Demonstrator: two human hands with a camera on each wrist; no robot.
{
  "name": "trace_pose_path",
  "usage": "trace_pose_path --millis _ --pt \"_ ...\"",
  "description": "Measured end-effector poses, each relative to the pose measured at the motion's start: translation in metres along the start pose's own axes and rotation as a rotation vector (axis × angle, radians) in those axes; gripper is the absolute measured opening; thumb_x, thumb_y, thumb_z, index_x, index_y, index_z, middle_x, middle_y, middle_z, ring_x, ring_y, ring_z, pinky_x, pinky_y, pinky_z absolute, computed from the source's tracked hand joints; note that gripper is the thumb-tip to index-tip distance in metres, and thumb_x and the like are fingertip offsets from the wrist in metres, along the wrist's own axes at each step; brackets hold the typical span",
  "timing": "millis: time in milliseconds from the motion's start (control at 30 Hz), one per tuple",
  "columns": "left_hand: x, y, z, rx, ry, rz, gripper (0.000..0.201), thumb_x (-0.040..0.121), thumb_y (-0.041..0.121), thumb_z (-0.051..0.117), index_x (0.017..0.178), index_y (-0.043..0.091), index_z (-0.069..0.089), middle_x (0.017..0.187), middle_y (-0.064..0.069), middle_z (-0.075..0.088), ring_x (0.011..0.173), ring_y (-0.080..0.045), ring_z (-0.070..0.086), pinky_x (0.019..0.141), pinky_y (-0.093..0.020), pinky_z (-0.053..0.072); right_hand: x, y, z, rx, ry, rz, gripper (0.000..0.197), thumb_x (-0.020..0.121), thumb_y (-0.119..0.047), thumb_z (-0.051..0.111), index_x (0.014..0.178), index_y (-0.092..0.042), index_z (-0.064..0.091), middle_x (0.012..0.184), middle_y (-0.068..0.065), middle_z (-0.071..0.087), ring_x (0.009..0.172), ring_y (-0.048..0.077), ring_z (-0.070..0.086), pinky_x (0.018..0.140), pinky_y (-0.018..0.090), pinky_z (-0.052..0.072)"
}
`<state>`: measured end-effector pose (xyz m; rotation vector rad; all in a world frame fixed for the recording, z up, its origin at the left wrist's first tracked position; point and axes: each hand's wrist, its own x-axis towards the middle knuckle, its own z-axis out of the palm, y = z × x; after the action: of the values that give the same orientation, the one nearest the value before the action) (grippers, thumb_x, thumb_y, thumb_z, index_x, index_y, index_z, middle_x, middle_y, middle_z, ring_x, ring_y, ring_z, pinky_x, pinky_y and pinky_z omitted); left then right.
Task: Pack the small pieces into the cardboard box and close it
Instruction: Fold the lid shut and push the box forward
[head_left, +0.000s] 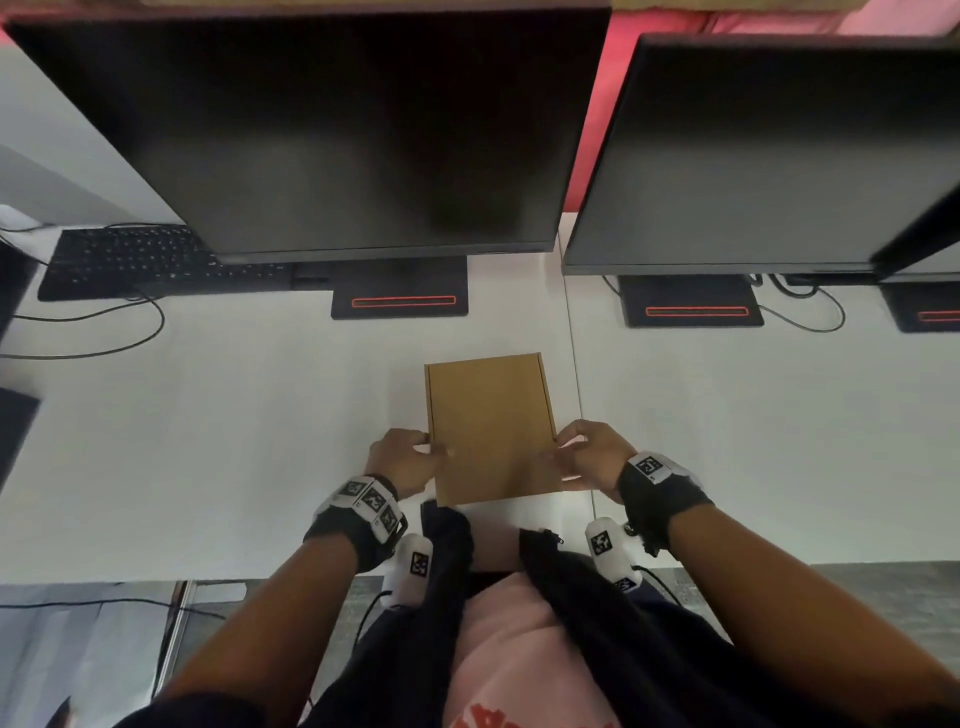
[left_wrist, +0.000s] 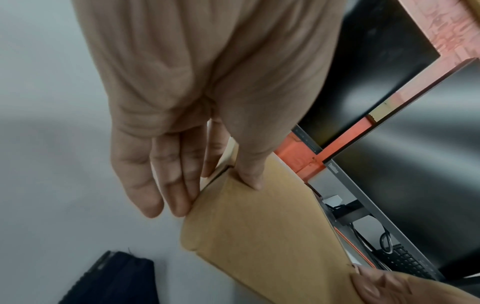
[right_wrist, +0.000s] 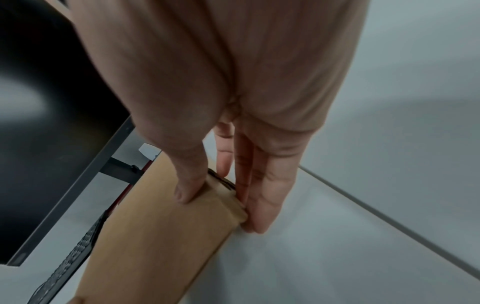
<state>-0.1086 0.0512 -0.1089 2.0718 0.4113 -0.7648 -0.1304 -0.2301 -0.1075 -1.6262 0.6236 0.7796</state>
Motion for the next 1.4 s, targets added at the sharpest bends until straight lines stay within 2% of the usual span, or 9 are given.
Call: trace_pose_path --millis 200,400,667,733,800,967,1167,1267,1400 --pt "0.001 0.001 0.001 0.021 -0.015 -0.001 0.017 0.081 0.046 0.074 0.077 0.03 0.071 0.085 -0.006 0.078 0.083 -0.025 0.076 0.075 -0.043 0.064 -0.001 -0.005 -0.002 0.036 -0.007 0.025 0.019 0.087 0.005 0.069 0.099 -0.004 0.057 0.112 0.026 0.07 0.081 0.029 0.071 0.066 0.036 0.059" --pt "0.014 0.009 0.005 0.126 0.047 0.04 0.026 0.083 0.049 0.07 0.088 0.027 0.081 0.079 0.003 0.077 0.086 -0.023 0.073 0.09 -0.035 0.056 0.006 -0.007 -0.008 0.071 0.008 0.006 0.032 0.087 0.003 0.07 0.114 0.006 0.054 0.11 0.024 0.071 0.085 0.03 0.072 0.065 0.034 0.06" --pt "0.026 0.037 0.013 0.195 0.044 0.075 0.032 0.089 0.04 0.068 0.069 0.015 0.069 0.069 0.0 0.069 0.072 -0.016 0.064 0.066 -0.024 0.043 0.019 -0.01 -0.028 0.125 0.02 -0.011 0.026 0.083 0.002 0.074 0.103 -0.002 0.057 0.111 0.023 0.071 0.09 0.03 0.069 0.075 0.041 0.062" --pt "0.032 0.043 0.018 0.157 0.038 0.09 0.019 0.087 0.041 0.07 0.092 0.023 0.075 0.086 0.004 0.073 0.084 -0.014 0.066 0.078 -0.024 0.048 0.026 -0.01 -0.034 0.113 0.073 -0.039 0.025 0.079 -0.002 0.079 0.096 -0.004 0.061 0.108 0.021 0.072 0.095 0.036 0.07 0.085 0.05 0.06" --pt "0.038 0.049 0.022 0.121 0.024 0.084 0.035 0.086 0.042 0.07 0.118 0.027 0.071 0.103 0.004 0.074 0.094 -0.017 0.069 0.084 -0.025 0.052 0.029 -0.013 -0.039 0.067 0.141 -0.082 0.025 0.075 -0.006 0.083 0.092 -0.004 0.064 0.101 0.015 0.075 0.096 0.038 0.071 0.088 0.053 0.058" --pt "0.057 0.064 0.031 -0.001 -0.034 0.028 0.059 0.077 0.051 0.068 0.134 0.038 0.059 0.109 0.006 0.072 0.104 -0.023 0.068 0.09 -0.042 0.059 0.039 -0.025 -0.056 -0.006 0.202 -0.091 0.026 0.071 -0.007 0.085 0.092 -0.006 0.07 0.096 0.009 0.077 0.093 0.034 0.072 0.087 0.053 0.059" --pt "0.063 0.089 0.032 0.162 0.047 0.144 0.069 0.093 0.035 0.067 0.154 0.032 0.035 0.127 0.001 0.067 0.111 -0.018 0.064 0.086 -0.011 0.044 0.049 -0.04 -0.067 -0.378 0.356 -0.199 0.036 0.075 -0.028 0.083 0.103 -0.02 0.062 0.102 -0.001 0.066 0.09 0.022 0.065 0.07 0.029 0.052" --pt "0.066 0.098 0.034 0.32 0.062 0.272 0.083 0.093 0.029 0.068 0.158 0.038 0.017 0.149 -0.003 0.045 0.132 -0.026 0.047 0.108 -0.035 0.04 0.061 -0.043 -0.071 -0.591 0.352 -0.39 0.065 0.074 -0.028 0.084 0.13 -0.029 0.05 0.141 0.005 0.043 0.118 0.027 0.051 0.087 0.032 0.05" --pt "0.078 0.107 0.034 0.553 0.065 0.39 0.061 0.091 0.039 0.068 0.148 0.037 0.045 0.168 -0.002 0.001 0.149 -0.034 0.015 0.118 -0.055 0.03 0.078 -0.055 -0.076 -1.084 0.336 -0.583 0.083 0.075 -0.037 0.08 0.146 -0.031 0.038 0.161 0.005 0.023 0.135 0.038 0.032 0.097 0.047 0.048"
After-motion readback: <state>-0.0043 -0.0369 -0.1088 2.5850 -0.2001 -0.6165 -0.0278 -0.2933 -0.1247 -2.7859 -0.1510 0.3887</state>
